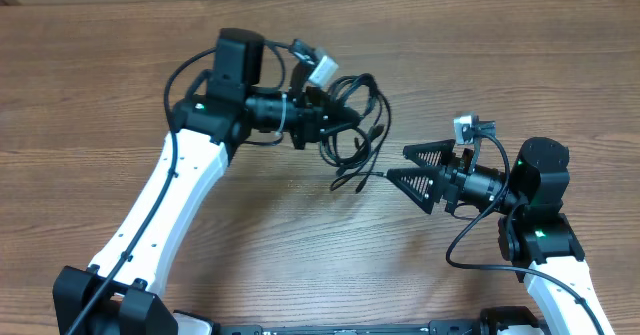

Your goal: Untangle cables

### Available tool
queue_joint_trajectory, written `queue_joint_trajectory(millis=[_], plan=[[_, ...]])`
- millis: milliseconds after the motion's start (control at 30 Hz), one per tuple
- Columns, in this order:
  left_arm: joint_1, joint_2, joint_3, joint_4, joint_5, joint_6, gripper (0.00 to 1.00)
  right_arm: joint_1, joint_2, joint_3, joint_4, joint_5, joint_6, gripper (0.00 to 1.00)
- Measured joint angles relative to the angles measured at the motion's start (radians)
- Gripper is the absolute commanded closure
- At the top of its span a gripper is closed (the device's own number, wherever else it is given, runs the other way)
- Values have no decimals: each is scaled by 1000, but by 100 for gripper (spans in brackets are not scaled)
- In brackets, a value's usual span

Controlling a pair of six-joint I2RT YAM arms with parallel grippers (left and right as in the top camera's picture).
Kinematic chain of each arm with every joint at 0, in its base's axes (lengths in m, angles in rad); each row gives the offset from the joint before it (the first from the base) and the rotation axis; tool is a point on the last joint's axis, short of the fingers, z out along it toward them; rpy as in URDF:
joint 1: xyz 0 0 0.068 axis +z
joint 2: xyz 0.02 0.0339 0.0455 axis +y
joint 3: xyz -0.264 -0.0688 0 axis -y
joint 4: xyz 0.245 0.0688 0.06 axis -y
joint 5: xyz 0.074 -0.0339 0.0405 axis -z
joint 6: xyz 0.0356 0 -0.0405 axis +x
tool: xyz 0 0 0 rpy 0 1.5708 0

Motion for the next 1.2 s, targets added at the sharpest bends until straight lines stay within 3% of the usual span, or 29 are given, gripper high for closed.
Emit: queue_joint_trajectory(millis=[533,933,1200], plan=[[-140,0,0,113,45,-43,96,26,0,0,-82,102,-50,0],[-214,5,0,112,-19,-50,96,42,-13,0,-261,421,68,0],[-220,9,-1,112,42,-49,96,47,-17,11,-350,583,126,0]])
